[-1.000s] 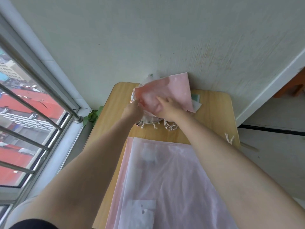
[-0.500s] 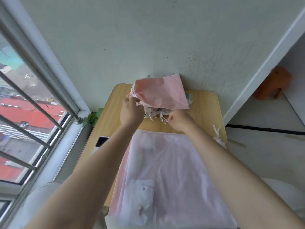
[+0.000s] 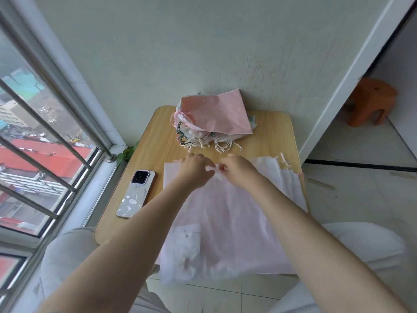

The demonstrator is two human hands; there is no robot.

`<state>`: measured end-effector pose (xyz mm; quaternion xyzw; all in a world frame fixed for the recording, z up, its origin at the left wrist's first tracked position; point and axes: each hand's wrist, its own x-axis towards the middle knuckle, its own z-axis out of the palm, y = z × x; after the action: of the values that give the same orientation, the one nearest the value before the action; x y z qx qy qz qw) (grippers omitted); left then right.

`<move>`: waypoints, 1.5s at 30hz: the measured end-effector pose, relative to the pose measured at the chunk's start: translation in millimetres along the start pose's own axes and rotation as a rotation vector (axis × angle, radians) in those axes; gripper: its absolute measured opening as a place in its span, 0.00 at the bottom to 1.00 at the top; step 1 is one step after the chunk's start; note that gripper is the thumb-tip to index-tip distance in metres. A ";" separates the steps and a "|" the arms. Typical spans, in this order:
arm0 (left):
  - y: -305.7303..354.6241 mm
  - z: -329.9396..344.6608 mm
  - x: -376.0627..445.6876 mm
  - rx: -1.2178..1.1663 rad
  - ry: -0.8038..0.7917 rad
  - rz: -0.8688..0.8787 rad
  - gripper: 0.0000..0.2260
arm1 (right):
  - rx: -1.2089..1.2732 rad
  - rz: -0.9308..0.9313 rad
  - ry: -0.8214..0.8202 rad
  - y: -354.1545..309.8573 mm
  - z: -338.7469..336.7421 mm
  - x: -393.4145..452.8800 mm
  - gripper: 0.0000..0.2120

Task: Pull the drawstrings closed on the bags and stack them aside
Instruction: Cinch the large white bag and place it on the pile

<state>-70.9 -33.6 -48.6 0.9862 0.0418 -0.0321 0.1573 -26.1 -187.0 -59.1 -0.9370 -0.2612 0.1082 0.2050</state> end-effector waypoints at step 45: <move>-37.0 -45.5 -28.4 -0.467 0.211 -0.147 0.11 | 0.186 0.023 0.027 -88.7 20.0 10.0 0.08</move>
<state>-100.3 13.6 -14.6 0.9154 0.1355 0.0701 0.3725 -63.3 -106.0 -38.8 -0.9183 -0.2365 0.1215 0.2933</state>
